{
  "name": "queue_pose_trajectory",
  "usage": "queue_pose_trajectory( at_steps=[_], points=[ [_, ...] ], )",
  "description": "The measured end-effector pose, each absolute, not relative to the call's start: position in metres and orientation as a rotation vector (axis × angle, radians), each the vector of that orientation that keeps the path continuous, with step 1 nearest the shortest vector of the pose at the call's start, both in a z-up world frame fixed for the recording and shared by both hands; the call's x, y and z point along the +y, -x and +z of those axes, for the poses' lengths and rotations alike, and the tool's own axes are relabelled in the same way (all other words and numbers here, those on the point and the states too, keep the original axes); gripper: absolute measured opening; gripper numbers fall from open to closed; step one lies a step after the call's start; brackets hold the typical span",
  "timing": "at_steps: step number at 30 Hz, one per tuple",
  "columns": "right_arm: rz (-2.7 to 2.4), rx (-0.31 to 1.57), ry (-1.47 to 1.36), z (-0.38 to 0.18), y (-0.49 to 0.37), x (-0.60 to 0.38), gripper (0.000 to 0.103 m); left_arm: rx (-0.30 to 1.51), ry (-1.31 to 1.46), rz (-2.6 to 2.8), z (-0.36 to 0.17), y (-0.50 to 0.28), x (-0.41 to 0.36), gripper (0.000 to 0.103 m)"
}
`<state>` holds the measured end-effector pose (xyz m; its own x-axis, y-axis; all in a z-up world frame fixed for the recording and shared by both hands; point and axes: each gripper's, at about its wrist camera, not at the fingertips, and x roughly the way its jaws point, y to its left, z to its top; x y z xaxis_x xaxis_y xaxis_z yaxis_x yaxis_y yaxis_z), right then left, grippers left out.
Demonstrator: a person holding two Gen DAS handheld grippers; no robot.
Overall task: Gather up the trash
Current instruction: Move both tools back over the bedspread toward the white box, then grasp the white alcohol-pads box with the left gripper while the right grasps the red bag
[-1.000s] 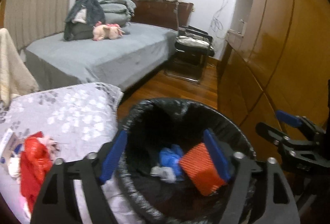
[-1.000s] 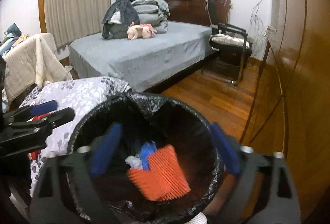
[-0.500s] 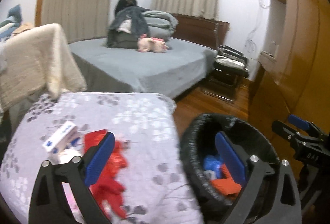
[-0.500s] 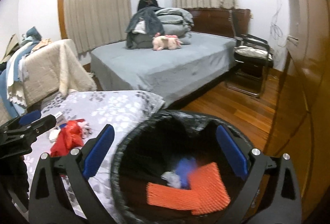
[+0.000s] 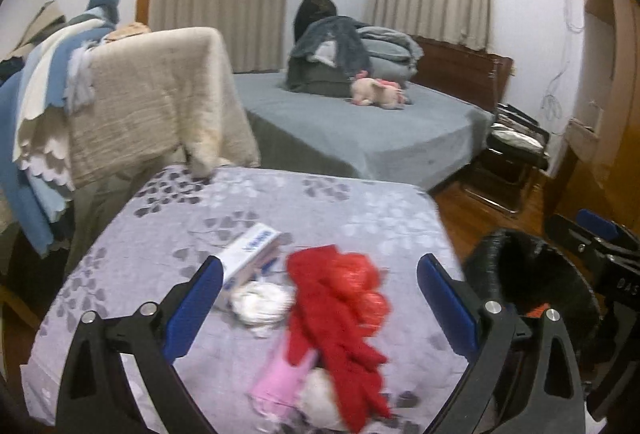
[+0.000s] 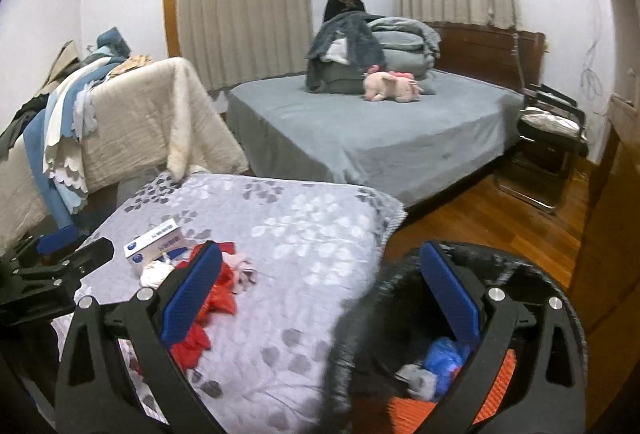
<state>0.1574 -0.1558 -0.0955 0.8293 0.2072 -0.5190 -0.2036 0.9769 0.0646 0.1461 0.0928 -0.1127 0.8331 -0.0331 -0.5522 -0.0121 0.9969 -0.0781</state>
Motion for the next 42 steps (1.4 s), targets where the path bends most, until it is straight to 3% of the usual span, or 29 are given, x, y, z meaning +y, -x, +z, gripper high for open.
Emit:
queue_pose_trajectory(
  at_steps=[11, 26, 38, 42],
  points=[
    [0.27, 0.596, 0.021, -0.122, -0.199, -0.1, 0.097, 0.665, 0.081, 0.085, -0.155, -0.184, 0.15, 0.089],
    [0.299, 0.654, 0.053, -0.154, -0.238, -0.062, 0.097, 0.753, 0.091, 0.047, -0.193, -0.244, 0.165, 0.076],
    [0.363, 0.7, 0.083, -0.178, -0.244, -0.038, 0.096, 0.788, 0.139, 0.015, -0.202, -0.253, 0.175, 0.052],
    [0.377, 0.723, 0.093, -0.189, -0.247, -0.029, 0.096, 0.786, 0.144, 0.021, -0.203, -0.252, 0.18, 0.051]
  ],
)
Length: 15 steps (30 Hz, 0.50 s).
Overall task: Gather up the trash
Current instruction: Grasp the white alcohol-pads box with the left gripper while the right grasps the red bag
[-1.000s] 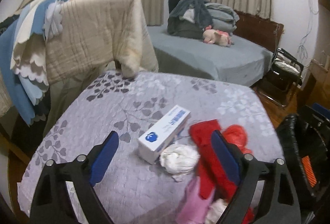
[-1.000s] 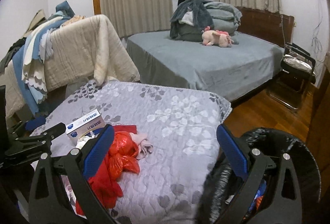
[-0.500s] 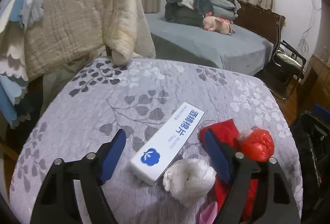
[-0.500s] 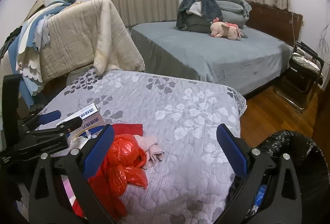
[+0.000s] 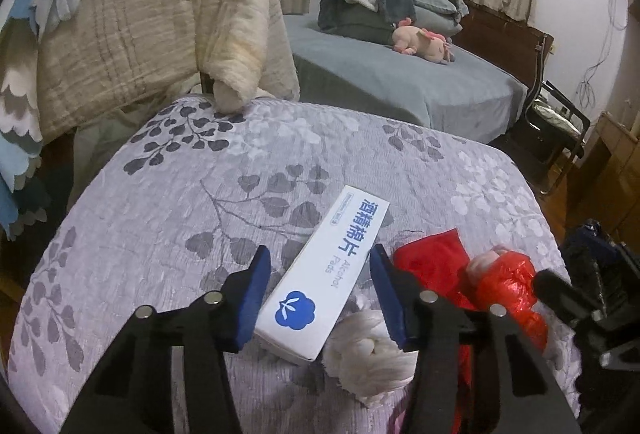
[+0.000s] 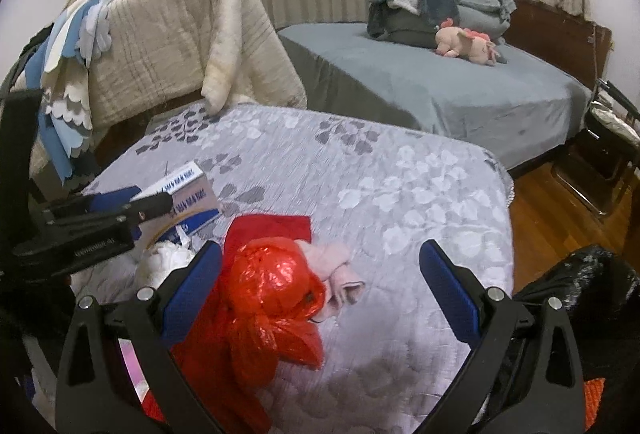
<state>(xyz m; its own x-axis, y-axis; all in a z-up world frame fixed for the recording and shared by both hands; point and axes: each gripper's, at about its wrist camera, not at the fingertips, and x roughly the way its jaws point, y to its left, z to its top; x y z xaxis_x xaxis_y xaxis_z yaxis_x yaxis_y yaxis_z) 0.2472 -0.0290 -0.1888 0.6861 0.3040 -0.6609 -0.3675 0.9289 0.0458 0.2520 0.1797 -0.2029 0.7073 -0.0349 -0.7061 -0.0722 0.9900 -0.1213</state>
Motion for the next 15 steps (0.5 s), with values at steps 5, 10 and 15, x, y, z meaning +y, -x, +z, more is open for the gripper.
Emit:
queue_pose_trajectory(
  at_steps=[5, 10, 15],
  points=[
    [0.399, 0.77, 0.102, -0.203, -0.253, -0.021, 0.079, 0.792, 0.144, 0.039, -0.206, -0.254, 0.184, 0.052],
    [0.422, 0.789, 0.103, -0.209, -0.253, -0.017, 0.073, 0.802, 0.16, 0.036, -0.21, -0.258, 0.187, 0.058],
    [0.451, 0.811, 0.102, -0.213, -0.252, -0.013, 0.054, 0.802, 0.156, 0.015, -0.209, -0.255, 0.183, 0.057]
  ],
)
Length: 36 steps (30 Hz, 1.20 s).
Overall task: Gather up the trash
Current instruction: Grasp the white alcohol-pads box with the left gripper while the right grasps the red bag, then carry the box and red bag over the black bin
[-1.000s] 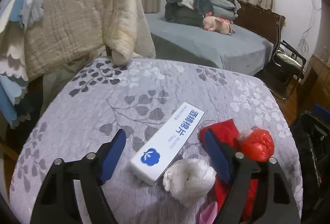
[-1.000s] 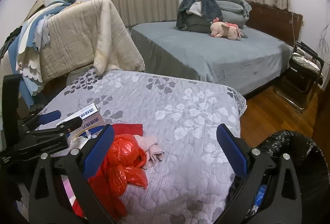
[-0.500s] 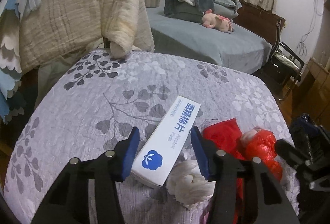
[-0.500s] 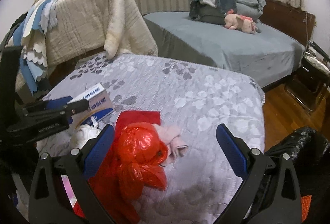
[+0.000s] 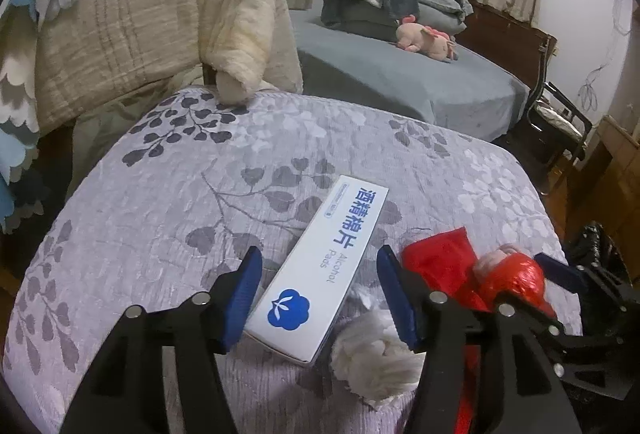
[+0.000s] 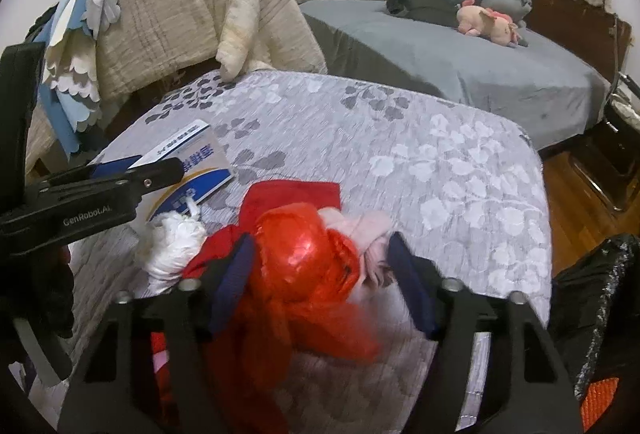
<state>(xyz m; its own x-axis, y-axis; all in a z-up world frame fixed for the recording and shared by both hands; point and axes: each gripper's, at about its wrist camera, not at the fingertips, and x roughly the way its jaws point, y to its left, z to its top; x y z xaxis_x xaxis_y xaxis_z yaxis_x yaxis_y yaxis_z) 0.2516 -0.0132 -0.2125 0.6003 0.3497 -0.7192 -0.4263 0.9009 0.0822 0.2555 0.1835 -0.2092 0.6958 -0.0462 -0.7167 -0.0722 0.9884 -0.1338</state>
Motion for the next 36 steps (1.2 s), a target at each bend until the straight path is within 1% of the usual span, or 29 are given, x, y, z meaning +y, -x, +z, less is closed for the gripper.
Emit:
queue_pose_trajectory(
  at_steps=[1, 3, 4, 10, 15, 21, 36],
  points=[
    [0.457, 0.811, 0.101, -0.212, -0.251, -0.013, 0.052, 0.801, 0.154, 0.011, -0.209, -0.255, 0.183, 0.054],
    [0.464, 0.803, 0.098, -0.21, -0.25, -0.013, 0.042, 0.812, 0.166, -0.004, -0.209, -0.255, 0.182, 0.037],
    [0.473, 0.799, 0.094, -0.208, -0.249, -0.013, 0.038, 0.814, 0.169, -0.002, -0.21, -0.255, 0.182, 0.036],
    [0.484, 0.773, 0.079, -0.195, -0.247, -0.019, 0.036, 0.784, 0.193, 0.022, -0.203, -0.248, 0.185, 0.034],
    [0.489, 0.725, 0.051, -0.175, -0.241, -0.029, 0.036, 0.724, 0.184, 0.043, -0.178, -0.238, 0.187, 0.034],
    [0.497, 0.672, 0.039, -0.148, -0.231, -0.039, 0.036, 0.698, 0.169, 0.052, -0.153, -0.225, 0.182, 0.034],
    [0.469, 0.6, 0.009, -0.098, -0.193, -0.075, 0.036, 0.657, 0.149, 0.013, -0.108, -0.185, 0.138, 0.034]
  ],
)
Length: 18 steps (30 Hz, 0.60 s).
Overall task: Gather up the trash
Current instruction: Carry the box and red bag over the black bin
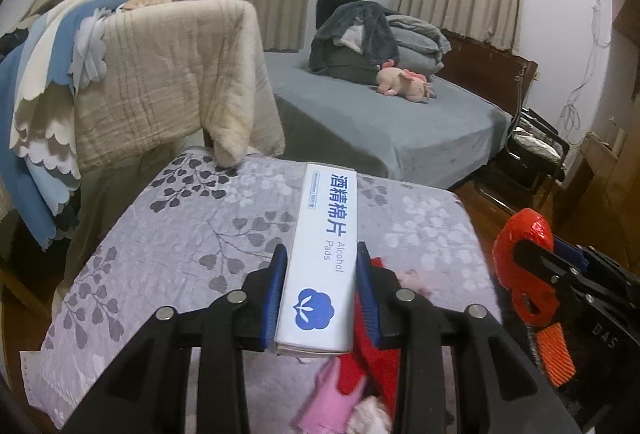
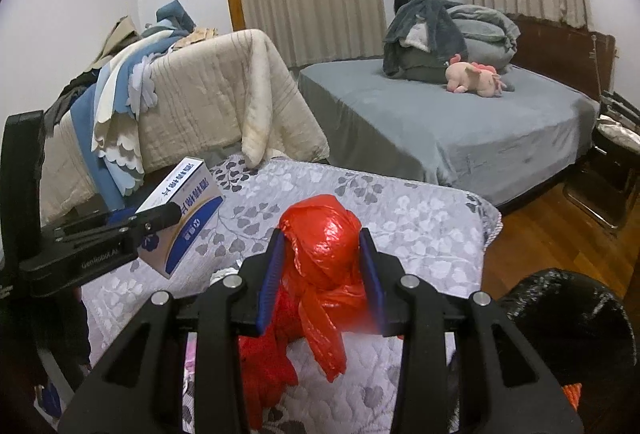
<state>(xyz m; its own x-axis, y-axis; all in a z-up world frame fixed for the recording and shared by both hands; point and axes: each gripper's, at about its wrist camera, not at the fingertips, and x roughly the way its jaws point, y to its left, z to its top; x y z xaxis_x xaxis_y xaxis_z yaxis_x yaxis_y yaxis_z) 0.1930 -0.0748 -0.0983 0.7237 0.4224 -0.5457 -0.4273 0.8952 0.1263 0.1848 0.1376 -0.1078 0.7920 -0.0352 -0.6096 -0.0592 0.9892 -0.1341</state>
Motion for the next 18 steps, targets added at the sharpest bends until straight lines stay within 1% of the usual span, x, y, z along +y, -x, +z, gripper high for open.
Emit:
queue_pose_trajectory(
  at_steps=[10, 18],
  points=[
    [0.426, 0.552, -0.008, -0.072, -0.163, -0.112, 0.036, 0.621, 0.12, -0.068, -0.087, -0.157, 0.09, 0.034],
    [0.366, 0.537, -0.017, -0.063, -0.139, -0.146, 0.036, 0.606, 0.103, -0.136, -0.076, -0.138, 0.049, 0.034]
  ],
)
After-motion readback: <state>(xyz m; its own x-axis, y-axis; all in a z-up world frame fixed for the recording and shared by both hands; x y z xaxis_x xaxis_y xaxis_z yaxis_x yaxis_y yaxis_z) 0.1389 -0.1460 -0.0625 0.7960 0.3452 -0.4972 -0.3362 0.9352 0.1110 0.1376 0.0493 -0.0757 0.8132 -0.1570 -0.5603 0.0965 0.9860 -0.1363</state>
